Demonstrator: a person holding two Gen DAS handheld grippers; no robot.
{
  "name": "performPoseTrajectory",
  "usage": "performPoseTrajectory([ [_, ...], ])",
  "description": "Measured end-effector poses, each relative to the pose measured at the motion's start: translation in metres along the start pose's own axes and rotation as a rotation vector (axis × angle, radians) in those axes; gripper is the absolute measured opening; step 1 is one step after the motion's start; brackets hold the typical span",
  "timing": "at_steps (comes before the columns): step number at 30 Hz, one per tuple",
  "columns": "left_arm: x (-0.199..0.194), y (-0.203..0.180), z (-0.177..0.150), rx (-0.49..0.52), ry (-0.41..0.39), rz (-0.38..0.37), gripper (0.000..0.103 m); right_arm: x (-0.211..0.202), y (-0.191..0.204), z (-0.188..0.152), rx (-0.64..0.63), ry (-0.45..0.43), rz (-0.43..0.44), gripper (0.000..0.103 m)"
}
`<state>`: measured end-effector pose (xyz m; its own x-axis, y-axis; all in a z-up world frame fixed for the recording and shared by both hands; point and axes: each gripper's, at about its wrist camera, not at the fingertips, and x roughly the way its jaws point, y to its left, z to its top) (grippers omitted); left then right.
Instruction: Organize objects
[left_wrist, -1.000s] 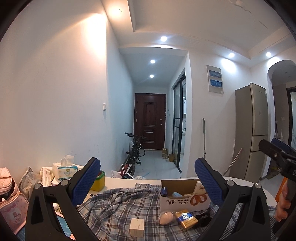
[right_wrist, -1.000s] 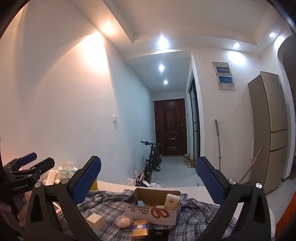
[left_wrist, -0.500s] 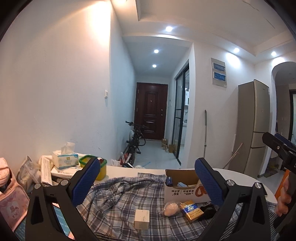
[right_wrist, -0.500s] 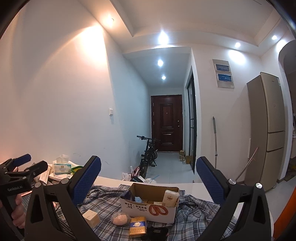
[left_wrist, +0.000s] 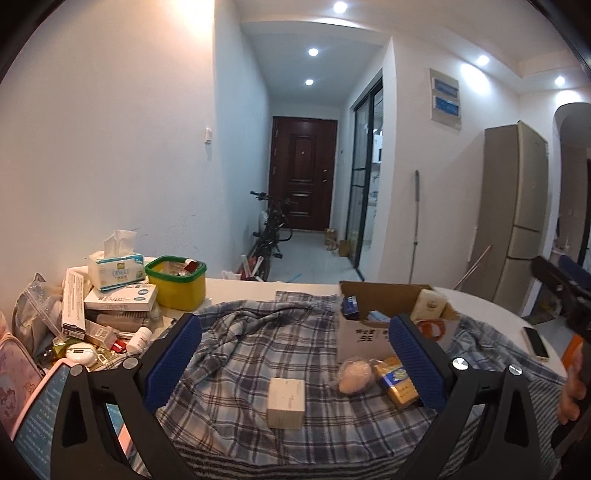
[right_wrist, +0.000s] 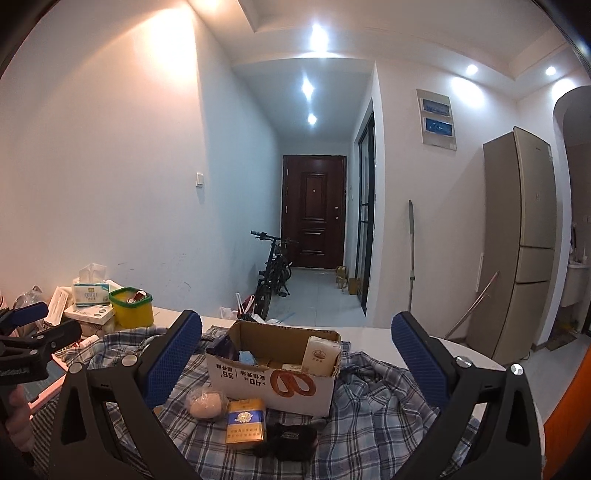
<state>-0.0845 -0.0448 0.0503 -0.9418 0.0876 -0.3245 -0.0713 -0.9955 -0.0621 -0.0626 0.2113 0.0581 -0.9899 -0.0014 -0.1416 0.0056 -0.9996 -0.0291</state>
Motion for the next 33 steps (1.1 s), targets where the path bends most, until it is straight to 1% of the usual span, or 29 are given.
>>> performPoseTrajectory([
  [3, 0.019, 0.007, -0.010, -0.013, 0.032, 0.010, 0.103, 0.009, -0.005, -0.006, 0.024, 0.022, -0.004, 0.103],
  [7, 0.047, 0.012, -0.033, -0.044, 0.118, -0.023, 0.103, 0.025, -0.006, -0.027, 0.057, 0.106, 0.019, 0.103],
  [8, 0.053, 0.011, -0.039, -0.041, 0.137, -0.024, 0.102, 0.030, -0.006, -0.033, 0.059, 0.128, 0.024, 0.103],
  [9, 0.061, 0.009, -0.045, -0.031, 0.154, -0.022, 0.095, 0.034, -0.004, -0.038, 0.056, 0.145, 0.024, 0.103],
  [10, 0.067, 0.006, -0.051, -0.017, 0.170, -0.020, 0.093, 0.040, -0.004, -0.043, 0.053, 0.162, 0.019, 0.103],
  [11, 0.074, 0.003, -0.058, -0.002, 0.190, -0.017, 0.091, 0.046, -0.003, -0.048, 0.050, 0.179, 0.015, 0.103],
  [13, 0.087, 0.001, -0.070, 0.002, 0.245, -0.027, 0.091, 0.055, -0.001, -0.055, 0.045, 0.202, 0.009, 0.103],
  [14, 0.092, 0.003, -0.072, -0.008, 0.267, -0.036, 0.090, 0.059, 0.001, -0.060, 0.040, 0.213, 0.001, 0.103],
  [17, 0.099, 0.014, -0.075, -0.067, 0.296, -0.058, 0.090, 0.073, 0.001, -0.075, 0.031, 0.267, -0.011, 0.103],
  [19, 0.111, 0.016, -0.080, -0.080, 0.359, -0.074, 0.090, 0.082, 0.000, -0.085, 0.036, 0.324, 0.005, 0.103],
  [20, 0.119, 0.016, -0.083, -0.079, 0.397, -0.073, 0.081, 0.086, 0.000, -0.090, 0.044, 0.347, 0.013, 0.103],
  [21, 0.122, 0.015, -0.085, -0.079, 0.419, -0.077, 0.066, 0.089, 0.000, -0.094, 0.050, 0.364, 0.020, 0.103],
  [24, 0.132, 0.012, -0.091, -0.070, 0.476, -0.078, 0.051, 0.090, 0.000, -0.098, 0.039, 0.370, 0.006, 0.103],
  [25, 0.135, 0.012, -0.093, -0.068, 0.487, -0.081, 0.049, 0.089, -0.001, -0.098, 0.037, 0.362, -0.004, 0.103],
  [28, 0.138, 0.011, -0.095, -0.065, 0.506, -0.079, 0.048, 0.086, -0.003, -0.097, 0.039, 0.353, -0.008, 0.103],
  [33, 0.136, 0.009, -0.094, -0.055, 0.501, -0.086, 0.046, 0.091, -0.007, -0.100, 0.057, 0.389, -0.001, 0.103],
])
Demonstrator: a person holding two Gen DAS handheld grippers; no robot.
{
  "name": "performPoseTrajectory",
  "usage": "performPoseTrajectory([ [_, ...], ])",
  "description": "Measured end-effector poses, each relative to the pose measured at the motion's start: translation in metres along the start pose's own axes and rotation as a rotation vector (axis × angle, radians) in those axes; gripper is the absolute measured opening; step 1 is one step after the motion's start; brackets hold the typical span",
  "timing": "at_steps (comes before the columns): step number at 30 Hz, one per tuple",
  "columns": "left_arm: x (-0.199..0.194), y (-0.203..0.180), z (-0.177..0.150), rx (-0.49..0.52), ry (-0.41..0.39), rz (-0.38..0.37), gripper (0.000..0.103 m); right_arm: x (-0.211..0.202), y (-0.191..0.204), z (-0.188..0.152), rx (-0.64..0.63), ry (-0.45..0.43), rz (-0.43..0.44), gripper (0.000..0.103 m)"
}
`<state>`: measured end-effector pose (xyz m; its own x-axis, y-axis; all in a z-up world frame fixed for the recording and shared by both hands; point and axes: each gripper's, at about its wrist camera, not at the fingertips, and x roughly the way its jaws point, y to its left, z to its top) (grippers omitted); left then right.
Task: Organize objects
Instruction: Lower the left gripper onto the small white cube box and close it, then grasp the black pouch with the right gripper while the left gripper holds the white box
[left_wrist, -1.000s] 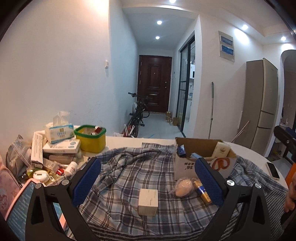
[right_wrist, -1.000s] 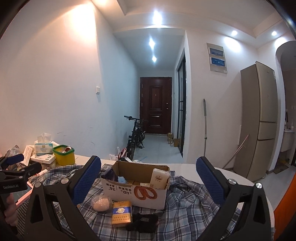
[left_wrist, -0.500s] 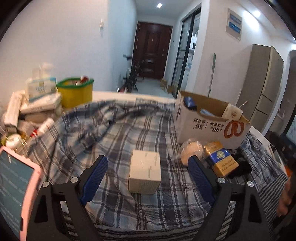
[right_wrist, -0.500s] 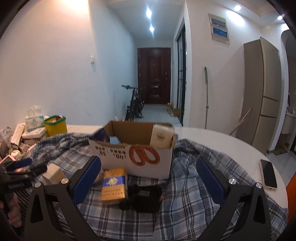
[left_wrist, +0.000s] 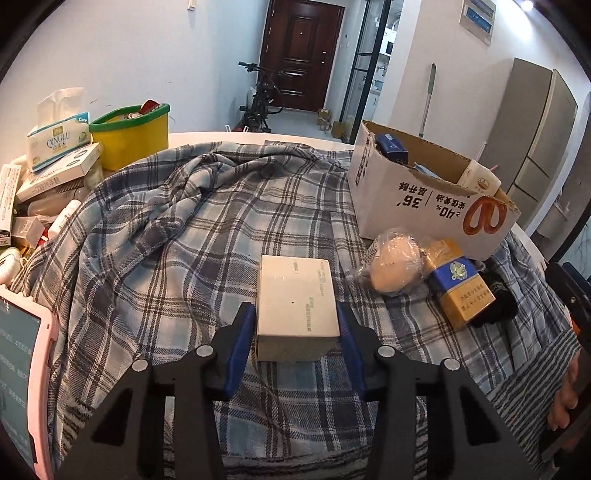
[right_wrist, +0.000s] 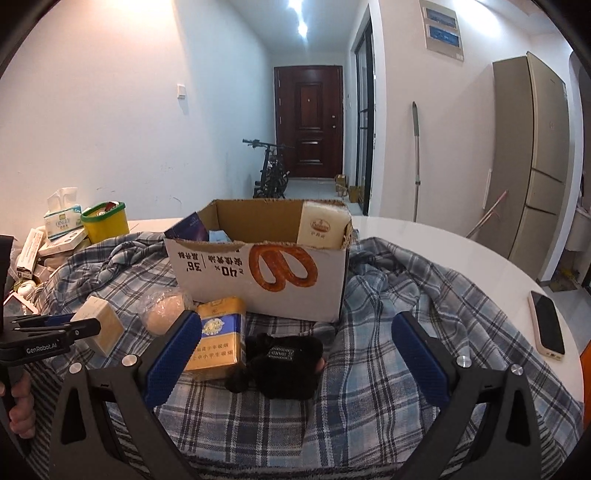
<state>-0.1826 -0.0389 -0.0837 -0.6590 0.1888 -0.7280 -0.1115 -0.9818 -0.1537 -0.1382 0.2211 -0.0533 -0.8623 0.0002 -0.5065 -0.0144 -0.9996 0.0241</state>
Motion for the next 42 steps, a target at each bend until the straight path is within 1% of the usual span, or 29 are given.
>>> performPoseTrajectory([
  [2, -0.002, -0.003, 0.000, 0.020, -0.011, -0.034, 0.046, 0.004, -0.002, -0.001, 0.014, 0.019, 0.017, 0.103],
  [5, -0.011, -0.011, -0.002, 0.059, -0.055, -0.027, 0.045, 0.008, -0.004, -0.003, 0.039, 0.044, 0.045, 0.103],
  [8, -0.021, -0.018, -0.001, 0.082, -0.099, 0.011, 0.045, 0.012, -0.003, -0.003, 0.034, 0.052, 0.030, 0.103],
  [9, -0.025, -0.023, 0.000, 0.102, -0.110, 0.034, 0.045, 0.013, -0.002, -0.004, 0.032, 0.056, 0.025, 0.103],
  [11, -0.035, -0.035, 0.001, 0.147, -0.140, 0.053, 0.045, 0.014, -0.001, -0.004, 0.026, 0.066, 0.024, 0.103],
  [12, -0.042, -0.045, 0.002, 0.171, -0.153, 0.039, 0.045, 0.014, 0.000, -0.005, 0.021, 0.066, 0.026, 0.103],
  [15, -0.055, -0.067, 0.006, 0.201, -0.145, -0.052, 0.045, 0.013, 0.003, -0.005, 0.000, 0.060, 0.020, 0.101],
  [16, -0.058, -0.072, 0.007, 0.198, -0.152, -0.046, 0.046, 0.014, 0.004, -0.006, -0.006, 0.064, 0.020, 0.100],
  [18, -0.057, -0.079, 0.006, 0.195, -0.190, -0.002, 0.046, 0.019, 0.006, -0.007, -0.017, 0.085, 0.026, 0.092],
  [20, -0.051, -0.080, 0.003, 0.190, -0.221, 0.009, 0.046, 0.025, 0.008, -0.009, -0.024, 0.117, 0.042, 0.086],
  [21, -0.043, -0.080, -0.001, 0.196, -0.214, -0.012, 0.046, 0.027, 0.008, -0.010, -0.027, 0.128, 0.045, 0.082],
  [22, -0.037, -0.079, -0.005, 0.203, -0.199, -0.022, 0.045, 0.028, 0.009, -0.011, -0.030, 0.136, 0.045, 0.081],
  [24, -0.026, -0.079, -0.006, 0.195, -0.155, -0.034, 0.044, 0.031, 0.011, -0.012, -0.036, 0.146, 0.042, 0.077],
  [26, -0.028, -0.072, -0.004, 0.162, -0.166, -0.038, 0.044, 0.034, 0.012, -0.013, -0.042, 0.162, 0.038, 0.073],
  [28, -0.026, -0.073, -0.005, 0.160, -0.157, -0.045, 0.044, 0.037, 0.013, -0.014, -0.051, 0.177, 0.027, 0.066],
  [30, -0.028, -0.075, -0.006, 0.171, -0.162, -0.049, 0.044, 0.041, 0.012, -0.016, -0.051, 0.197, 0.023, 0.051],
  [31, -0.030, -0.076, -0.008, 0.176, -0.172, -0.054, 0.044, 0.043, 0.011, -0.016, -0.042, 0.209, 0.025, 0.046],
  [32, -0.032, -0.077, -0.009, 0.180, -0.182, -0.056, 0.044, 0.046, 0.008, -0.017, -0.029, 0.222, 0.034, 0.039],
  [33, -0.033, -0.077, -0.010, 0.187, -0.188, -0.063, 0.044, 0.048, 0.005, -0.017, -0.013, 0.235, 0.045, 0.034],
  [35, -0.033, -0.080, -0.011, 0.197, -0.189, -0.080, 0.044, 0.050, 0.001, -0.018, 0.011, 0.245, 0.061, 0.033],
  [37, -0.035, -0.078, -0.011, 0.187, -0.197, -0.083, 0.044, 0.047, -0.001, -0.018, 0.022, 0.232, 0.055, 0.033],
  [38, -0.035, -0.077, -0.011, 0.180, -0.198, -0.085, 0.044, 0.045, -0.002, -0.017, 0.030, 0.222, 0.053, 0.035],
  [39, -0.034, -0.076, -0.010, 0.175, -0.195, -0.085, 0.044, 0.044, -0.004, -0.017, 0.039, 0.216, 0.049, 0.048],
  [40, -0.033, -0.076, -0.010, 0.175, -0.191, -0.085, 0.044, 0.043, -0.006, -0.016, 0.048, 0.212, 0.040, 0.055],
  [41, -0.032, -0.076, -0.010, 0.176, -0.188, -0.084, 0.044, 0.042, -0.006, -0.016, 0.053, 0.208, 0.039, 0.060],
  [42, -0.032, -0.078, -0.011, 0.180, -0.187, -0.082, 0.044, 0.043, -0.007, -0.016, 0.057, 0.210, 0.041, 0.060],
])
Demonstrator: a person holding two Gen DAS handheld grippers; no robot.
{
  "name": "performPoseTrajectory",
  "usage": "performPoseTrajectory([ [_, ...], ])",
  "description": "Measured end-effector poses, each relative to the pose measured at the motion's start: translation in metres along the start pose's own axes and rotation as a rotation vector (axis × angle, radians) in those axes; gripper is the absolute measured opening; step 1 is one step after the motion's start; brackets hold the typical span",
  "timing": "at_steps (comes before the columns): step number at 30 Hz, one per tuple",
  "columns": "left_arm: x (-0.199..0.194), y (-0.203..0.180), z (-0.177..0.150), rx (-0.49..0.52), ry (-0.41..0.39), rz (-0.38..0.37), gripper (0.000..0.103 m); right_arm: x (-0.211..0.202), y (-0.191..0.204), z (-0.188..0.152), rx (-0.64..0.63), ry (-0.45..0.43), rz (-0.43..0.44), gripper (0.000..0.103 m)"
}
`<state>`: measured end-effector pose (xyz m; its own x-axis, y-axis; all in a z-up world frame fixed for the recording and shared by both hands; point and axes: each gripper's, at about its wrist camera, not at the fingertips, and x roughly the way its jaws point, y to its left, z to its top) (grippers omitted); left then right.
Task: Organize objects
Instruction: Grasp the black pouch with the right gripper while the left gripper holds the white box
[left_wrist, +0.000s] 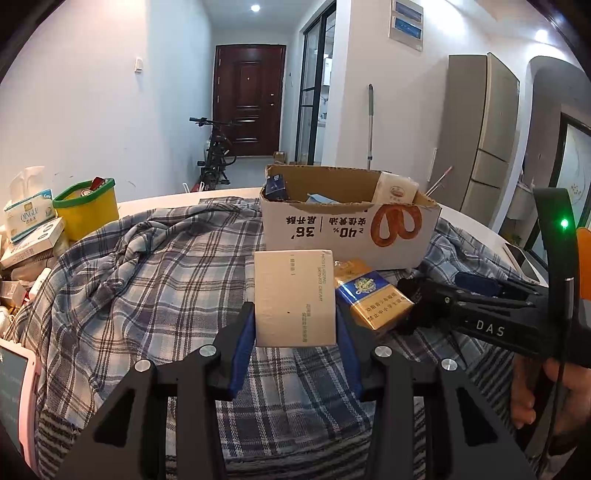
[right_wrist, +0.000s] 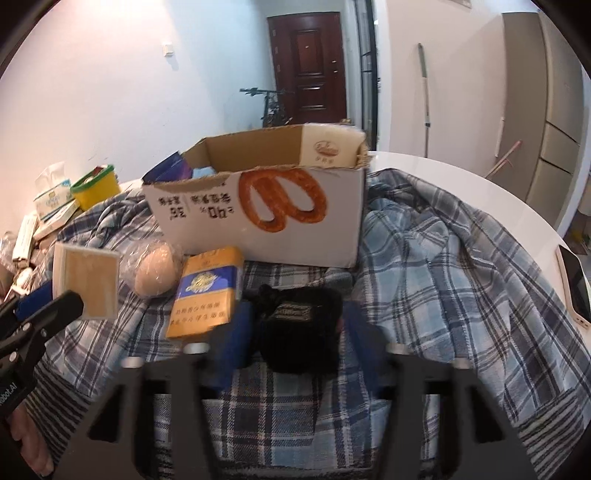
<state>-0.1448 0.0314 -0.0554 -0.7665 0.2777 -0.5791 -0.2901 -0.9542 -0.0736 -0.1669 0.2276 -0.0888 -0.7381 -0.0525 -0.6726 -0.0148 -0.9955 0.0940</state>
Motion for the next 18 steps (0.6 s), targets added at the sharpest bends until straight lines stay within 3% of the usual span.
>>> performPoseTrajectory([
  [4, -0.001, -0.004, -0.001, 0.013, -0.005, 0.001, 0.044, 0.019, 0.002, -0.001, -0.013, 0.098, -0.011, 0.061],
  [6, -0.001, -0.003, -0.001, 0.008, -0.004, -0.002, 0.044, 0.026, 0.003, -0.003, -0.019, 0.138, -0.013, 0.048],
  [8, 0.000, -0.001, -0.001, -0.002, 0.004, -0.008, 0.044, 0.027, 0.003, -0.004, -0.020, 0.144, -0.019, 0.046],
  [11, 0.001, 0.001, -0.001, -0.006, 0.009, -0.011, 0.044, 0.024, 0.002, -0.004, -0.015, 0.105, -0.013, 0.037],
  [18, -0.016, 0.001, -0.002, -0.007, -0.094, 0.004, 0.044, -0.004, 0.006, 0.002, -0.030, -0.073, 0.034, 0.037],
])
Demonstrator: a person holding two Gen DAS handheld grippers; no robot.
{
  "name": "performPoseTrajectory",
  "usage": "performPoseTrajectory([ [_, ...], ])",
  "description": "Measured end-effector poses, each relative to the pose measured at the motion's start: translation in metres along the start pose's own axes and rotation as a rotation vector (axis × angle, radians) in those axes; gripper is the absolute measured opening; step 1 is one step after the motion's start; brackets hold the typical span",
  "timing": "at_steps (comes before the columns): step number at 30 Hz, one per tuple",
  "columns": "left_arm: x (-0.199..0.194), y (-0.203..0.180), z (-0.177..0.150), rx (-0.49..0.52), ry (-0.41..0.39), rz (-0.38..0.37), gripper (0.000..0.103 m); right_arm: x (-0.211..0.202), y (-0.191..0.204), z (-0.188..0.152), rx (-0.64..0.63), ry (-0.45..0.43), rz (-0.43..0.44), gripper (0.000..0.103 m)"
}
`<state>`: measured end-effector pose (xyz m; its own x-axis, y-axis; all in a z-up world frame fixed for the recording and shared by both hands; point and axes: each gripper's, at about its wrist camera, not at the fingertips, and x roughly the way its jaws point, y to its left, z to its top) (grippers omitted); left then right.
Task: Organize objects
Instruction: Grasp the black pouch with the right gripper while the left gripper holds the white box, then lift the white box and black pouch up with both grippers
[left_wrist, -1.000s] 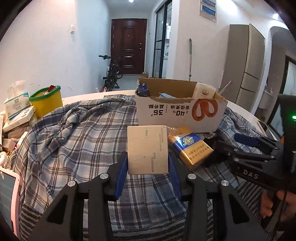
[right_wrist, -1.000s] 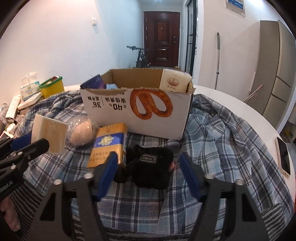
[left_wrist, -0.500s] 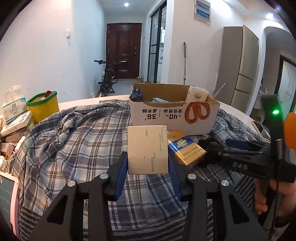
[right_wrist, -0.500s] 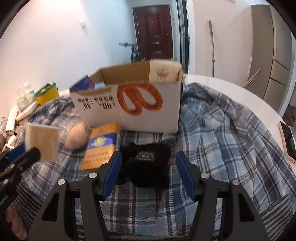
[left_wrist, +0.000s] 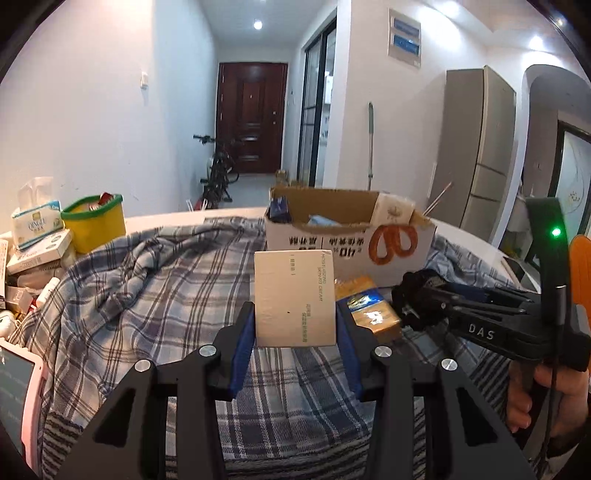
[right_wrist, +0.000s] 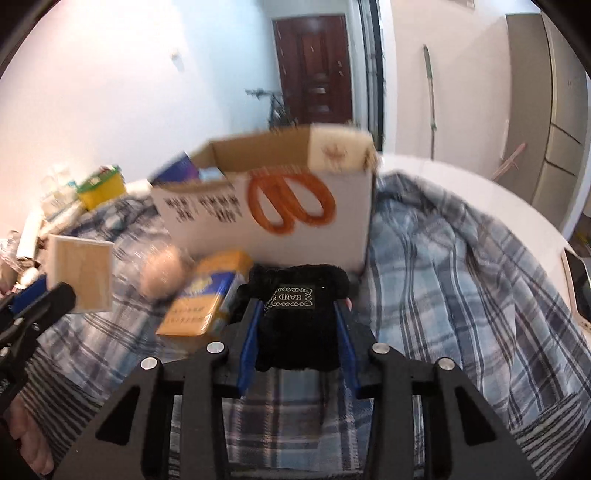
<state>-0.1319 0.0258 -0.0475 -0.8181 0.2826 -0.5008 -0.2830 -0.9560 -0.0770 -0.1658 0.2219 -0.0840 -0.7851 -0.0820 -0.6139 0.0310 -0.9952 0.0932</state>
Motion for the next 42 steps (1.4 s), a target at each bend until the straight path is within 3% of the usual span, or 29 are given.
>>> performPoseTrajectory([
  [7, -0.018, 0.007, 0.004, -0.034, -0.110, 0.002, 0.044, -0.044, 0.017, 0.002, -0.064, -0.287, -0.033, 0.037],
  [12, -0.032, 0.003, 0.004, -0.016, -0.185, 0.015, 0.045, -0.068, 0.020, 0.005, -0.084, -0.396, -0.017, 0.037],
  [18, -0.051, -0.007, 0.003, 0.035, -0.287, 0.015, 0.045, -0.071, 0.018, 0.007, -0.063, -0.390, 0.004, 0.037],
  [26, -0.046, -0.010, 0.004, 0.043, -0.264, 0.021, 0.045, -0.076, 0.017, 0.005, -0.081, -0.402, -0.009, 0.037],
  [35, -0.032, -0.004, 0.005, 0.023, -0.188, 0.036, 0.044, -0.080, 0.009, 0.004, -0.041, -0.402, 0.011, 0.036],
  [42, -0.040, -0.004, 0.007, 0.015, -0.212, 0.071, 0.044, -0.085, 0.021, 0.002, -0.093, -0.438, -0.004, 0.036],
])
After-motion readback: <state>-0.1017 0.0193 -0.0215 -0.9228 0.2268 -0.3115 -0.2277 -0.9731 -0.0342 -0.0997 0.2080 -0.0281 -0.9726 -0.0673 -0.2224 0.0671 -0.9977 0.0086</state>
